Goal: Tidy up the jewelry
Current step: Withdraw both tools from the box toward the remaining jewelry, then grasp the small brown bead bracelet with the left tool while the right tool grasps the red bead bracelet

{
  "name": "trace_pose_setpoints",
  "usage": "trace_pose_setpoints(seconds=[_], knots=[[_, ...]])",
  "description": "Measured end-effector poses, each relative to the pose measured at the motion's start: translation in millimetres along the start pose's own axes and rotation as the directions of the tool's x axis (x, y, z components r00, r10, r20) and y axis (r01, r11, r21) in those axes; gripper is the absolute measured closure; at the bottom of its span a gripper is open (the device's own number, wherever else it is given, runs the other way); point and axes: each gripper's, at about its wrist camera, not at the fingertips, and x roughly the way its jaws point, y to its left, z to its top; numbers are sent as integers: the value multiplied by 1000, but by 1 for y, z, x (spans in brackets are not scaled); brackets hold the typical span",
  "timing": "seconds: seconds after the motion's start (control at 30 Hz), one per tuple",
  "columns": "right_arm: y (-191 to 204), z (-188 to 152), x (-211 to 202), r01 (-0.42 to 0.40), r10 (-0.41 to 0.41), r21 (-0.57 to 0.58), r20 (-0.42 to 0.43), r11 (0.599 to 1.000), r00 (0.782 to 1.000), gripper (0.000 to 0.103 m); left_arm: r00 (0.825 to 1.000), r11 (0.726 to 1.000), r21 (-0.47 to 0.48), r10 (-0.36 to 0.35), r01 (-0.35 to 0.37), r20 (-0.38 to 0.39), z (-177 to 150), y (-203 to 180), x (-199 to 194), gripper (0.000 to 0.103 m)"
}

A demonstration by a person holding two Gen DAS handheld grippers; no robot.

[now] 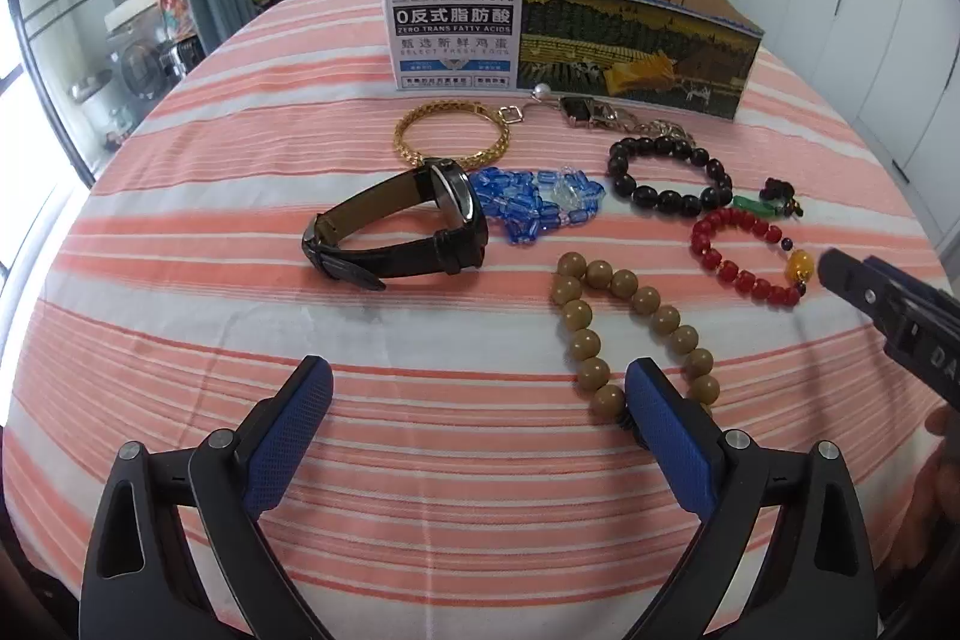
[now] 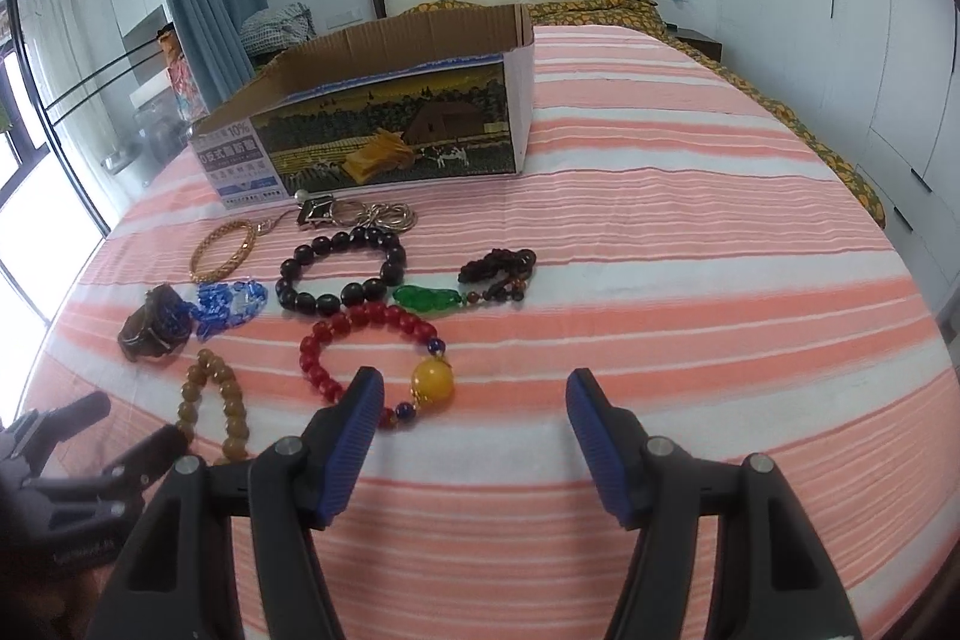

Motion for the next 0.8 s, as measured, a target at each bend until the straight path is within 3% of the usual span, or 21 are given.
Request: trace_pose_setpoints(seconds=[0.27, 0.53, 0.63, 0.7, 0.8], knots=[[13, 1, 23, 77, -81, -83, -37, 994, 996, 40, 999, 1000, -3, 26, -26, -22, -1, 3, 6, 5], [8, -3, 19, 89, -93, -116, -29, 989, 995, 42, 999, 999, -14, 39, -39, -30, -8, 18, 4, 3], [8, -4, 18, 88, -92, -128, -25, 988, 995, 49, 998, 999, -12, 47, -47, -31, -11, 24, 2, 3], [9, -5, 17, 72, -75, -135, -22, 988, 997, 62, 998, 999, -19, 44, -45, -38, -13, 28, 0, 4], [15, -7, 15, 54, -57, -164, -16, 985, 998, 77, 999, 1000, -20, 18, -18, -41, -16, 29, -4, 16]])
